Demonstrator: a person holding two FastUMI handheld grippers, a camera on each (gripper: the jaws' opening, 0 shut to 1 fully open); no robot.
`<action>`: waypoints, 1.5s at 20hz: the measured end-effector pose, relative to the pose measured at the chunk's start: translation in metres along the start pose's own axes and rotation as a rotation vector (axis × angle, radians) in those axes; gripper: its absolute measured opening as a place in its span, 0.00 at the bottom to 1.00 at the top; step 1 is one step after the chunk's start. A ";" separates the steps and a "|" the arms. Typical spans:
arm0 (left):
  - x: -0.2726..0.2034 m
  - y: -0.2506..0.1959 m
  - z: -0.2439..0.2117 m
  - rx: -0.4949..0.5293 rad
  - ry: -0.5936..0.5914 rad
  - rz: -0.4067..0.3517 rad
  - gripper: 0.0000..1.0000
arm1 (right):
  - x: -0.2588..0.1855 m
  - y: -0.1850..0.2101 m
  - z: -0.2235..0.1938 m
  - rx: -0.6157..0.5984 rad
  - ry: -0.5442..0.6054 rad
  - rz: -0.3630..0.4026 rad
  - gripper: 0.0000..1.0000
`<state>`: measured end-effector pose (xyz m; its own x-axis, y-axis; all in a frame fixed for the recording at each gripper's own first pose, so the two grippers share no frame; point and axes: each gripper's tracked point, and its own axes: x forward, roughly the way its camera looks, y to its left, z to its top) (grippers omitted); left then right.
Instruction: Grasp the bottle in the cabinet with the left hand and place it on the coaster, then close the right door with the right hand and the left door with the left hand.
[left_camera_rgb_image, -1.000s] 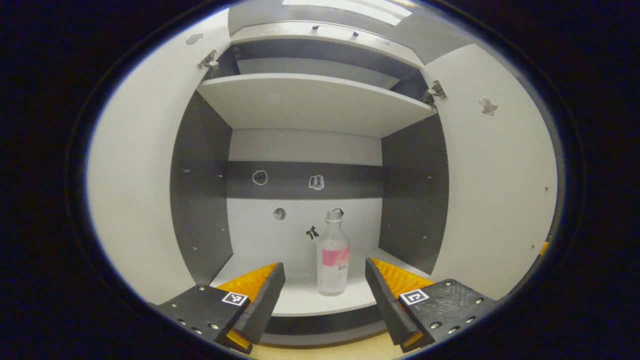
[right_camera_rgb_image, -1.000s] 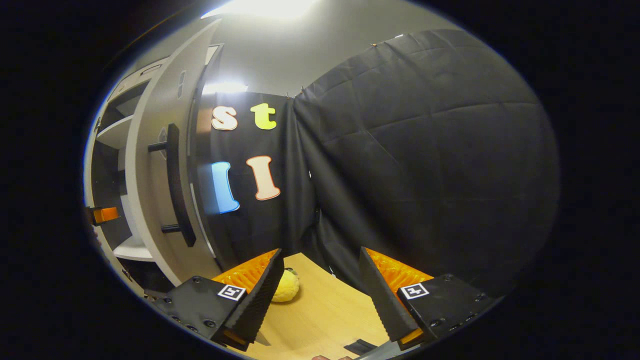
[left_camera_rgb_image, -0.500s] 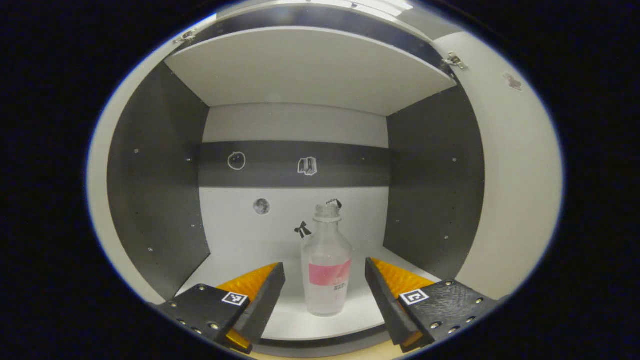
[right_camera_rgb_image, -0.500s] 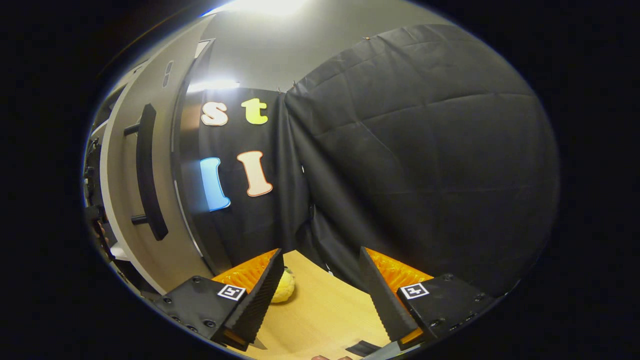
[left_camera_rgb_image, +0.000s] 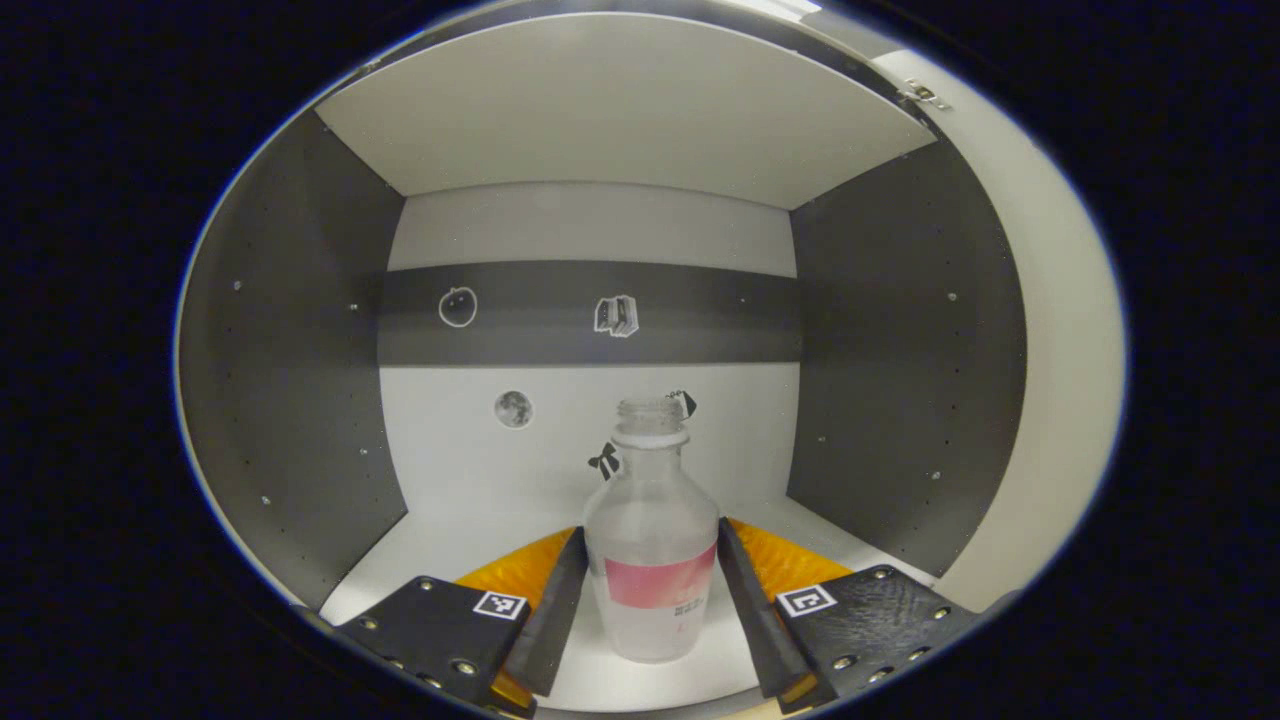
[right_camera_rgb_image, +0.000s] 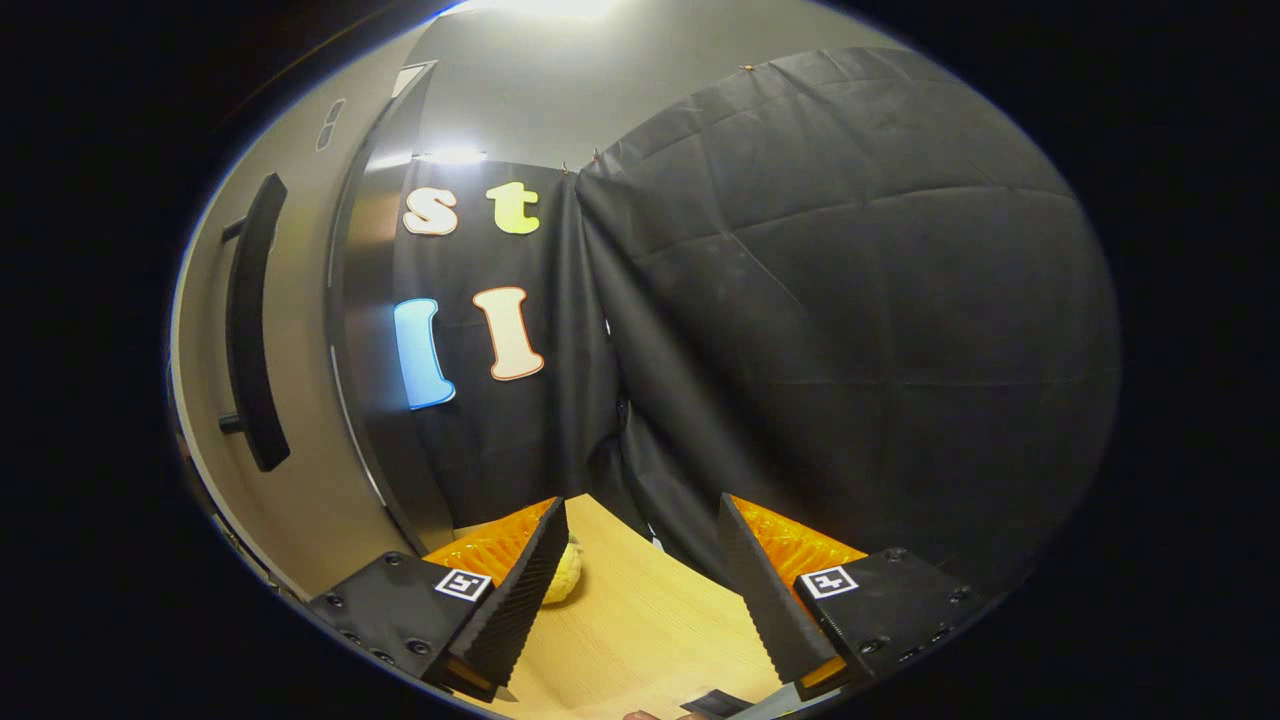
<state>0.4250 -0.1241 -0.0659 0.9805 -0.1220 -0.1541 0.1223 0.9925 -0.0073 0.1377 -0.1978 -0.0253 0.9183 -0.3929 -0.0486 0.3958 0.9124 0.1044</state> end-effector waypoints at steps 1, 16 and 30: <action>-0.002 0.001 0.001 -0.001 -0.002 0.005 0.77 | 0.004 -0.001 0.001 0.003 -0.003 -0.001 0.92; -0.124 -0.013 0.068 0.018 -0.107 -0.087 0.58 | 0.003 0.008 -0.005 -0.001 0.019 0.064 0.96; -0.260 -0.006 0.018 -0.039 -0.084 -0.198 0.72 | -0.029 0.000 0.026 0.048 -0.042 0.017 0.96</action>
<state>0.1722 -0.0987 -0.0075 0.9474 -0.3136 -0.0631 0.3094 0.9485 -0.0680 0.1114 -0.1892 0.0020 0.9237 -0.3831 -0.0049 0.3793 0.9127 0.1520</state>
